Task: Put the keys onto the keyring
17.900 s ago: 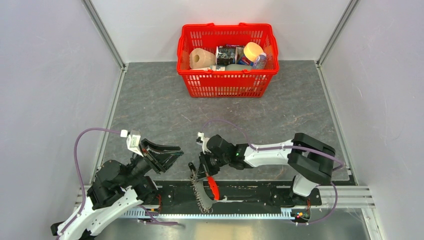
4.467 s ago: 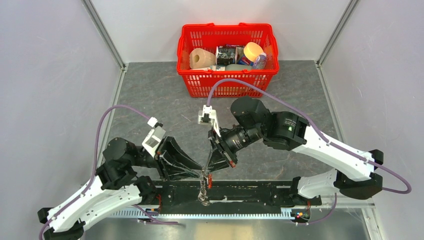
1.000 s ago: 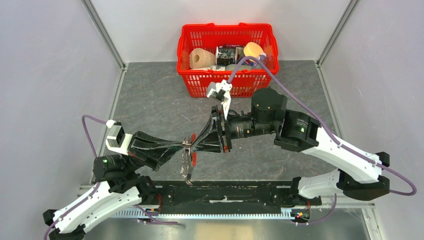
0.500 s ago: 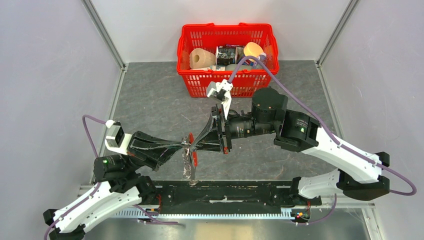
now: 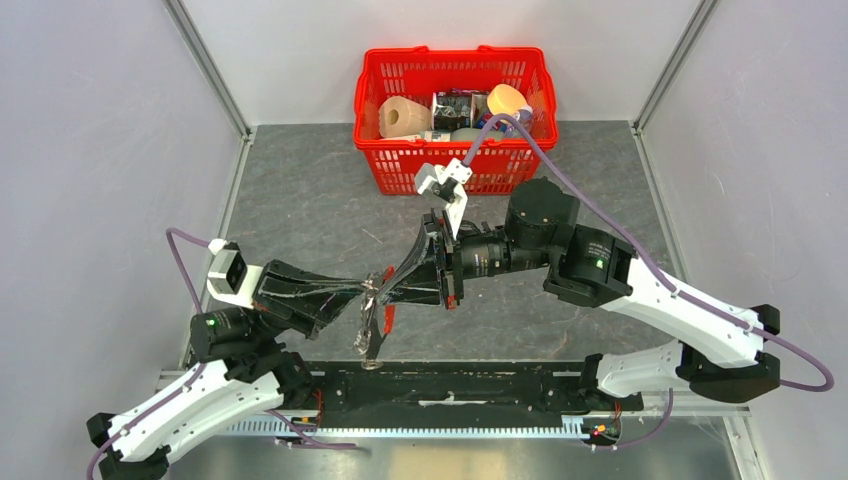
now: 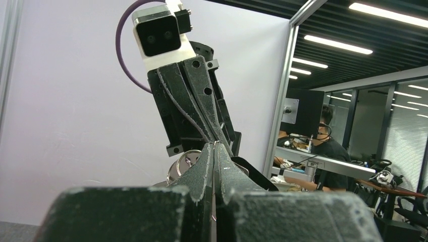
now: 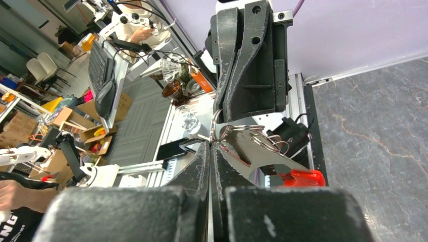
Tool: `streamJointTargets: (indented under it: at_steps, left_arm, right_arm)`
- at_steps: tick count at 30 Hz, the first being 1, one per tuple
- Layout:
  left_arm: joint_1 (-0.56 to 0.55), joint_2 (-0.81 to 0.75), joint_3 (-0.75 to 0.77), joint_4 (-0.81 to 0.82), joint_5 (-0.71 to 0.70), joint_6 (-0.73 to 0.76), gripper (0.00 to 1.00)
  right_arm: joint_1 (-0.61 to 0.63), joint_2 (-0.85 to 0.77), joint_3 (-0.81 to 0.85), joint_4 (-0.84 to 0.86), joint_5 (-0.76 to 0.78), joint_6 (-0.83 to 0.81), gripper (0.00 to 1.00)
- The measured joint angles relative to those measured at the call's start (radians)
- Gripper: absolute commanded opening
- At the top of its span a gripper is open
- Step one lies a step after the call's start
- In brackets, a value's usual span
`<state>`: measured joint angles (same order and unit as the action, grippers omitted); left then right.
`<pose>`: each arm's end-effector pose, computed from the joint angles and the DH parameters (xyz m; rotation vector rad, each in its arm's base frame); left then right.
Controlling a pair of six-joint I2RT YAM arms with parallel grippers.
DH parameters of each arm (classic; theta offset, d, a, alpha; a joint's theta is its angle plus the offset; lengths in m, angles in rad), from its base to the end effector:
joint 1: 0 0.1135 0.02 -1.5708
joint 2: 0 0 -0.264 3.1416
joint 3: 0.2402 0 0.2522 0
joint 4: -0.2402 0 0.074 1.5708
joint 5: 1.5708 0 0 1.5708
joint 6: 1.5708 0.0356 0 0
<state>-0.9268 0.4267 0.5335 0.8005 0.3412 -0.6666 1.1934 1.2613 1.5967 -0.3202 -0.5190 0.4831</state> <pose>0.0404 -0.0736 0.3933 0.4633 0.6862 -1.6263 0.0779 0.2445 0.5038 -1.0669 1.4994 1.6567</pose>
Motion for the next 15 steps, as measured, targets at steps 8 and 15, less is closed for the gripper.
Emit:
streamJointTargets:
  at_steps: [8,15]
  left_arm:
    - [0.0,0.003,0.0,0.022,0.0,-0.003,0.02]
    - [0.0,0.003,0.0,0.026,0.002,-0.003,0.02]
  right_arm:
    - [0.0,-0.004,-0.027,0.052,-0.009,0.026,0.0]
    - [0.0,-0.006,-0.05,0.09,-0.023,0.05,0.0]
